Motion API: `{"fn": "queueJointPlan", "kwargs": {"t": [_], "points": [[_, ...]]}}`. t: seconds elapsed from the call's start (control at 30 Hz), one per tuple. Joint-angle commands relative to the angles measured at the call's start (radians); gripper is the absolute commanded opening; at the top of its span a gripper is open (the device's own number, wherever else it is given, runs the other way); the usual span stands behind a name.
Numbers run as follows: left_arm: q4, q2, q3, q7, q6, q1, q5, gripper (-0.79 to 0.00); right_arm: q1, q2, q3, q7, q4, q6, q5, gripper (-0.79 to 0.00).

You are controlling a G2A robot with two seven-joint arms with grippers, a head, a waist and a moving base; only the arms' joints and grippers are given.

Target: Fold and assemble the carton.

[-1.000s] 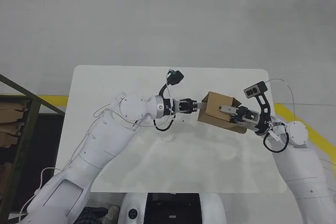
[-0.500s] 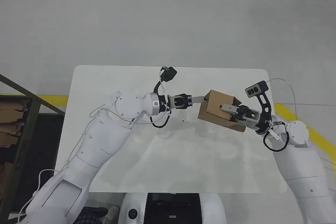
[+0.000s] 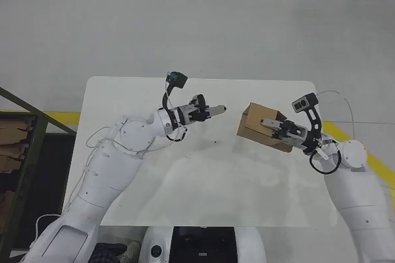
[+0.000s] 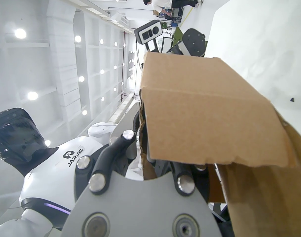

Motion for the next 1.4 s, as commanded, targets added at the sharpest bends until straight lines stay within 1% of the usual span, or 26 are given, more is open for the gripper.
{"fn": "queueJointPlan", "kwargs": {"t": [0.0, 0.13, 0.23, 0.33, 0.43, 0.53, 0.7, 1.2, 1.3, 1.37], "points": [[-0.007, 0.003, -0.016, 0.067, -0.074, 0.011, 0.046, 0.0, 0.004, 0.001, 0.002, -0.001, 0.002, 0.01, -0.003, -0.785], [-0.024, 0.01, -0.039, 0.153, -0.192, 0.024, 0.16, 0.0, 0.013, 0.001, -0.004, 0.021, 0.0, 0.065, 0.026, -0.785], [-0.035, 0.015, -0.044, 0.184, -0.267, 0.028, 0.262, 0.0, 0.023, 0.002, -0.011, 0.047, 0.002, 0.11, 0.031, -0.785], [-0.044, 0.022, -0.042, 0.165, -0.314, 0.028, 0.364, 0.0, 0.033, 0.003, -0.018, 0.071, 0.006, 0.153, 0.031, -0.785], [-0.044, 0.028, -0.045, 0.153, -0.356, 0.032, 0.419, 0.0, 0.043, 0.004, -0.025, 0.087, 0.012, 0.185, 0.026, -0.785], [-0.05, 0.036, -0.056, 0.147, -0.415, 0.038, 0.467, 0.0, 0.052, 0.005, -0.034, 0.07, 0.019, 0.19, -0.007, -0.785], [-0.065, 0.051, -0.069, 0.083, -0.51, 0.047, 0.497, 0.0, 0.057, 0.002, -0.054, 0.014, 0.004, 0.169, -0.051, -0.785], [-0.066, 0.054, -0.072, 0.075, -0.519, 0.049, 0.494, 0.0, 0.057, 0.001, -0.057, 0.006, 0.002, 0.167, -0.054, -0.785], [-0.067, 0.054, -0.075, 0.091, -0.481, 0.06, 0.502, 0.0, 0.057, 0.001, -0.057, 0.006, 0.002, 0.167, -0.054, -0.785], [-0.042, 0.054, -0.062, 0.098, -0.502, 0.06, 0.478, 0.0, 0.048, 0.001, -0.063, -0.014, -0.009, 0.171, -0.069, -0.785]]}}
